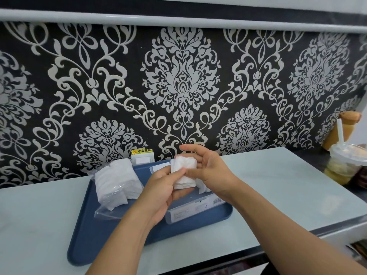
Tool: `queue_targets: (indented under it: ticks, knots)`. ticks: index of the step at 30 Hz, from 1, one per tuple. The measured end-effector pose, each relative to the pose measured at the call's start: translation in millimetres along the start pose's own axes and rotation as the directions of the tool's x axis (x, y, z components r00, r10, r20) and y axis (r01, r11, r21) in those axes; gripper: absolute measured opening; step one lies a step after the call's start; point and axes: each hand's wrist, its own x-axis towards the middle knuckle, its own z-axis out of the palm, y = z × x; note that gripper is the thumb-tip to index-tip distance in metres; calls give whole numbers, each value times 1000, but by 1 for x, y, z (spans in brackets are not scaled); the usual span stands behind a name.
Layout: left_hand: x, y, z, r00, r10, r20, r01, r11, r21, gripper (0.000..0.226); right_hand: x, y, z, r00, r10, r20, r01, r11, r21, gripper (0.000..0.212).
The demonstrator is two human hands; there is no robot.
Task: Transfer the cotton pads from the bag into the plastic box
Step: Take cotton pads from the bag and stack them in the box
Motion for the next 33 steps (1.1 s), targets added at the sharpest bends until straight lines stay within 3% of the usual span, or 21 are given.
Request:
queue_targets:
  ticks: [3,5,7,10,12,14,16,20,26,30,33]
  knots:
    - [2,0,1,999,29,-43,-32,997,-70,27,0,-4,4,975,-48,-218,26,994,-101,57]
    - [2,-2,5,998,55,-27,-56,997,-60,30,-1,-8,10,966,10,-258,-16,1000,-19,49]
    - [0,-6,12,995,81,51,-82,997,9,34,-3,-8,18,980,105,-169,-105,994,5,51]
    - [0,-11,17,992,100,77,-109,985,130,36,-4,-2,26,984,155,-88,-162,983,-86,72]
    - [1,-11,13,993,109,45,-115,983,143,36,-3,-2,21,988,39,-148,-55,992,-110,70]
    - [1,-9,9,993,107,39,-112,981,156,36,-5,-5,12,976,-126,-178,91,977,-192,54]
    - [-1,-8,7,993,105,62,-115,976,184,36,-9,-8,3,972,-229,-48,191,895,-402,52]
    - [1,-9,4,991,117,64,-131,943,307,40,-9,4,-2,974,-128,187,219,738,-638,56]
    - [3,-10,3,985,162,53,-169,899,403,41,-13,2,3,973,-176,151,232,708,-667,73]
    - [4,-14,3,979,199,52,-197,829,523,40,-13,1,10,979,-102,177,196,718,-668,54]
    - [6,-14,3,980,191,51,-189,831,523,43,-12,1,9,980,-109,168,194,728,-658,45]
